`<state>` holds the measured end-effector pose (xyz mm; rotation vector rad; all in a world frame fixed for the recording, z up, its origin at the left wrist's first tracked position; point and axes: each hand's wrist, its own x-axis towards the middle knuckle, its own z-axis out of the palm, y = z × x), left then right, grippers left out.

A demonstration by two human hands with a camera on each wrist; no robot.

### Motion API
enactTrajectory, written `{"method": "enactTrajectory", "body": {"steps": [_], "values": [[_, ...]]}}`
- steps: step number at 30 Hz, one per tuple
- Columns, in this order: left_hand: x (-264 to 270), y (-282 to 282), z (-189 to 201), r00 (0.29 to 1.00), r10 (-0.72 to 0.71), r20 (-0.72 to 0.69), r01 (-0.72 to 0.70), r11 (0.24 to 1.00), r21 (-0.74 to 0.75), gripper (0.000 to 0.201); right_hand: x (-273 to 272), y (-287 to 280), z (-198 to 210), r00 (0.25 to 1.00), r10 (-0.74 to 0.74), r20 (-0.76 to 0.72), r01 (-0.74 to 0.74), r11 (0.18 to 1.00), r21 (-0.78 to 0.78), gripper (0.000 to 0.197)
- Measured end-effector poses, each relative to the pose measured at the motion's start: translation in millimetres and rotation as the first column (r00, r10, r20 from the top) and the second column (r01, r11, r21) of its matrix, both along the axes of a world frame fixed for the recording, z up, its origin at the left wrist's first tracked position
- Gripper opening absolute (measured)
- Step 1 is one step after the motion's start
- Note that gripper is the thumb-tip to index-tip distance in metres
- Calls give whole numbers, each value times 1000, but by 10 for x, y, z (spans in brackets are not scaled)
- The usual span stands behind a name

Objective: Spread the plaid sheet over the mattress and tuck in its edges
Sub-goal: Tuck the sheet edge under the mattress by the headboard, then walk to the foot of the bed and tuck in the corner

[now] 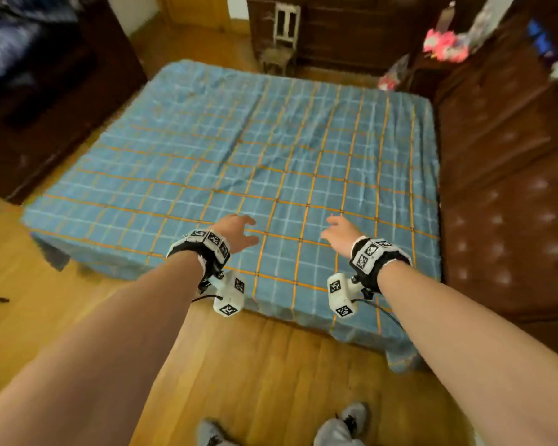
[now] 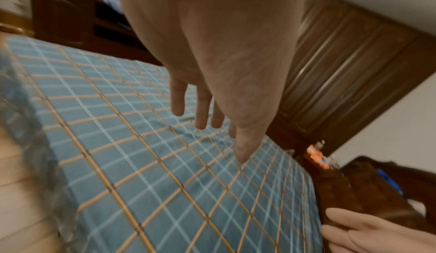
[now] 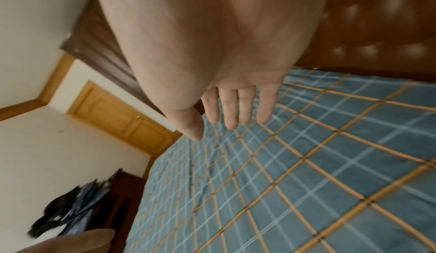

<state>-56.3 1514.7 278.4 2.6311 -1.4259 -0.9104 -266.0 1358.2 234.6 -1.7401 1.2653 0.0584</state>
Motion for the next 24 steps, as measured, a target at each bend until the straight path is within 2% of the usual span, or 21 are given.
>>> {"method": "enactTrajectory", "body": {"steps": [6,13,18,24], "values": [[1360,1588,327,978,206,6,-204,973,-108,52,1577,1092,171,988,156,3,-156,987,-48,59],[2826,3257,520,917,397,40,-392,915,-99,48,3381,2431,272,929,370,-15,-370,929,-24,59],[3750,3935,430,850,527,28,-524,849,-69,50,4604,2896,250,852,518,-73,-523,848,-87,57],[5041,4354,386,796,602,61,-603,798,-3,40,6396,3126,283,682,718,-140,-731,660,-173,59]]}}
